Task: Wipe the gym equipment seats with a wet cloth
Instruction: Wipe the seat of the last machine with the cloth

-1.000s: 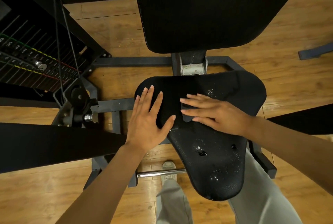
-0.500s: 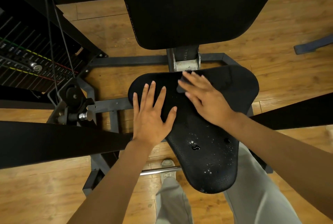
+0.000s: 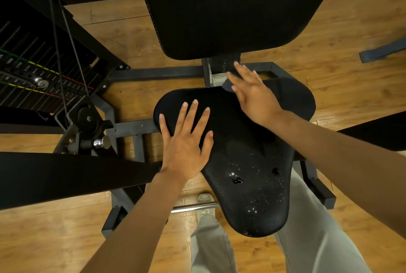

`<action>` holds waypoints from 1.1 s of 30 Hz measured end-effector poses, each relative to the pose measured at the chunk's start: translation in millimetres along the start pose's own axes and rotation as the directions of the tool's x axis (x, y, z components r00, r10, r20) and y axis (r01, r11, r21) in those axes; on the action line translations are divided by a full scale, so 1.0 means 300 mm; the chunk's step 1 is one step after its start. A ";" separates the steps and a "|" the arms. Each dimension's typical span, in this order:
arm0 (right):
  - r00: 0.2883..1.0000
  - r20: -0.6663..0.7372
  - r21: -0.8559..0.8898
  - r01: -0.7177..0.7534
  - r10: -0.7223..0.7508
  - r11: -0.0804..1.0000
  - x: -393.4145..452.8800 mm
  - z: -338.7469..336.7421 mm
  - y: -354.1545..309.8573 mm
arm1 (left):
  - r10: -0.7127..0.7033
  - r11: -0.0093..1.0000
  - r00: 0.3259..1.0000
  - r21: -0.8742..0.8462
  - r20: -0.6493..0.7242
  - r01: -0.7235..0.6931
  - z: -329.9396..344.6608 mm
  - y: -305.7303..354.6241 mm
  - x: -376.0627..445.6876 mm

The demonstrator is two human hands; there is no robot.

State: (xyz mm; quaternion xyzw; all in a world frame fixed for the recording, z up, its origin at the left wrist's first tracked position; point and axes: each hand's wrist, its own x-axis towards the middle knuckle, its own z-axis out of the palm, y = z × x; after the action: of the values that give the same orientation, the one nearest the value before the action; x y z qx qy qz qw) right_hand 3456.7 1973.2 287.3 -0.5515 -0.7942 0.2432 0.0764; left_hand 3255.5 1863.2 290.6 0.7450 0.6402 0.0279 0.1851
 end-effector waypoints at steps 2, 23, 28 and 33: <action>0.999 -0.016 0.005 -0.035 0.036 0.999 0.022 0.010 -0.003 | -0.025 1.000 1.000 0.015 0.015 0.024 -0.001 0.006 -0.001; 0.957 -0.079 0.033 -0.277 0.278 0.960 -0.061 -0.040 0.067 | -0.105 0.994 0.993 0.015 0.055 0.104 -0.022 0.084 0.024; 0.969 -0.066 -0.045 -0.242 0.239 0.969 -0.222 -0.017 0.011 | -0.078 0.997 0.995 -0.009 0.060 0.079 -0.022 0.092 0.035; 0.993 -0.058 -0.121 -0.111 0.105 0.986 -0.391 -0.039 0.005 | -0.054 0.998 0.998 -0.034 0.041 0.055 -0.020 0.096 0.038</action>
State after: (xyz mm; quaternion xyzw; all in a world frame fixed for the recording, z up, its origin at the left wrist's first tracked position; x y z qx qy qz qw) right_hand 3506.9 1870.1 313.9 -0.6035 -0.7745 0.1829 0.0493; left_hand 3283.2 1872.6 303.1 0.7242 0.6559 0.0192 0.2118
